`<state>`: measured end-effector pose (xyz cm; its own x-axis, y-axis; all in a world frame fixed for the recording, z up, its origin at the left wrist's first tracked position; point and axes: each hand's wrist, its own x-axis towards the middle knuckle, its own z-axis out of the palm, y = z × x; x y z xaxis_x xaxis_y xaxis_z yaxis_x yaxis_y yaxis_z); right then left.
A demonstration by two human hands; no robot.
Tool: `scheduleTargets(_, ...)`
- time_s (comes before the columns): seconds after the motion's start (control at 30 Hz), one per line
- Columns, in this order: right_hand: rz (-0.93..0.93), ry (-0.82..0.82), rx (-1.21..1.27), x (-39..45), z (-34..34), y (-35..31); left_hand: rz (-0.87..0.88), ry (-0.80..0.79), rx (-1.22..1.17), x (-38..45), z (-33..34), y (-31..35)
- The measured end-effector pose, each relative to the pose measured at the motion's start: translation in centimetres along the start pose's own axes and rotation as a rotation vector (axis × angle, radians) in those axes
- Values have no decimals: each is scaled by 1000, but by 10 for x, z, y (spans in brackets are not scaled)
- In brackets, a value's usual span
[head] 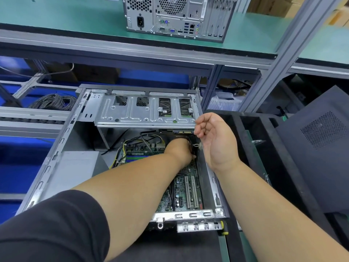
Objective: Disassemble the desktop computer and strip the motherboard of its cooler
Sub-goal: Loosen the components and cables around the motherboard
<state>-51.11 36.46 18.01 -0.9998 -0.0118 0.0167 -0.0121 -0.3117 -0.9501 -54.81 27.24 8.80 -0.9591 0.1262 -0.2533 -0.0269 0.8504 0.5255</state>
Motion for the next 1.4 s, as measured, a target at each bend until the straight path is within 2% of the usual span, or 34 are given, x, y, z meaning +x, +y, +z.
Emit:
scheduleTargets(0.3,-26,-15,-8,-1,-1,2,-36,88,-51,-5,-3,4)
scheduleTargets(0.4,-31,-24,-27,0,-1,3,-49,55,96,-4,-12,1)
scheduleTargets(0.57,-48,-43,-32,0,-4,4,4,-217,133,-15,-29,1)
scheduleTargets(0.67,-48,-52,-27,1,-5,4,55,-418,245,-29,-43,3)
scheduleTargets(0.83,-56,-62,-65,0,-3,3,23,-554,277,-31,-63,-3)
scheduleTargets(0.9,-61,-70,-86,-1,-3,3,-50,-495,299,-34,-63,-2)
scheduleTargets(1.03,-61,-72,-82,0,-5,4,-115,-277,404,-35,-62,-1)
scheduleTargets(1.13,-54,-86,-79,1,-7,6,-239,-200,463,-40,-68,-8)
scheduleTargets(1.23,-46,-97,-33,2,-9,5,-252,-76,646,-54,-67,-15)
scheduleTargets(1.3,-30,-92,40,3,-11,5,-168,13,793,-67,-64,-15)
scheduleTargets(1.4,-26,-90,74,4,-12,5,195,103,968,-81,-61,-14)
